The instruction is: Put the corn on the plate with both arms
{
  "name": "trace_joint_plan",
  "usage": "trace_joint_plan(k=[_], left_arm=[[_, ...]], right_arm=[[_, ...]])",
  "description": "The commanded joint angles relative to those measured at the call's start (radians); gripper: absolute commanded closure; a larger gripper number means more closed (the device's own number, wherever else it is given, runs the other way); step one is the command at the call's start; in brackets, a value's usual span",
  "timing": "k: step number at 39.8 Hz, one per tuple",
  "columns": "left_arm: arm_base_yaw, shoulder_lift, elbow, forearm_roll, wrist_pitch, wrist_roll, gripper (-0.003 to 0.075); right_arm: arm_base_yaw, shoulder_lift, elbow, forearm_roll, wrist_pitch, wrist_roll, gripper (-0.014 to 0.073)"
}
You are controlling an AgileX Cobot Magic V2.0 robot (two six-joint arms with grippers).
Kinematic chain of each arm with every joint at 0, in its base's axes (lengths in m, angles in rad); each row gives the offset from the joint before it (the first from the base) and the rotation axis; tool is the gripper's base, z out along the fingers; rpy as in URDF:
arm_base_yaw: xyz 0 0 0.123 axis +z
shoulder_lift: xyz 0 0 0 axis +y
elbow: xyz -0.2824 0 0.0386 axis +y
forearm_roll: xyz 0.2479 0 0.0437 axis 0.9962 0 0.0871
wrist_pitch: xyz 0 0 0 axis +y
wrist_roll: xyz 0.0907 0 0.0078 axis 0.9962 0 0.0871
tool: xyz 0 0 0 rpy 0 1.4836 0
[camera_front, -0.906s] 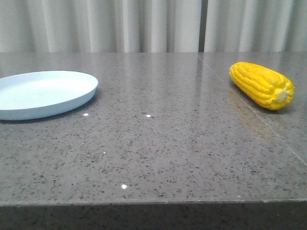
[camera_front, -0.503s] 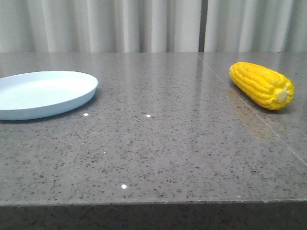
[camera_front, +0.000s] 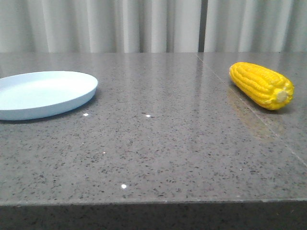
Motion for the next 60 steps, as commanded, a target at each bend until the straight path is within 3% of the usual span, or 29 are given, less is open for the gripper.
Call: trace_joint_plan(k=[1, 17, 24, 26, 33, 40, 53, 57, 60], left_arm=[[0.002, -0.021, 0.004, -0.011, -0.078, 0.000, 0.0741], [0.002, -0.021, 0.004, 0.021, -0.118, 0.000, 0.0741], [0.002, -0.021, -0.019, 0.021, -0.338, 0.000, 0.0741], [0.002, -0.021, -0.048, 0.021, -0.344, 0.000, 0.0741], [0.002, 0.035, -0.255, 0.045, -0.158, 0.000, 0.0741], [0.002, 0.236, -0.443, 0.063, 0.082, 0.000, 0.0741], [0.002, 0.440, -0.515, 0.104, 0.071, 0.000, 0.0740], [0.002, 0.440, -0.515, 0.104, 0.071, 0.000, 0.0699], [0.002, 0.440, -0.515, 0.104, 0.071, 0.000, 0.0540]], right_arm=[[-0.006, -0.016, -0.004, -0.001, -0.089, -0.007, 0.0715], [-0.006, -0.016, -0.005, -0.001, -0.121, -0.007, 0.0715], [-0.006, -0.016, -0.060, -0.001, -0.178, -0.007, 0.0715], [-0.006, -0.016, -0.100, -0.001, -0.172, -0.007, 0.0715], [-0.006, 0.024, -0.288, -0.001, -0.100, -0.007, 0.0715], [-0.006, 0.216, -0.462, 0.000, 0.011, -0.007, 0.0715], [-0.005, 0.473, -0.557, 0.000, 0.014, -0.007, 0.0706], [-0.005, 0.469, -0.557, 0.000, 0.011, -0.007, 0.0590], [-0.005, 0.469, -0.557, 0.000, 0.011, -0.007, 0.0377]])
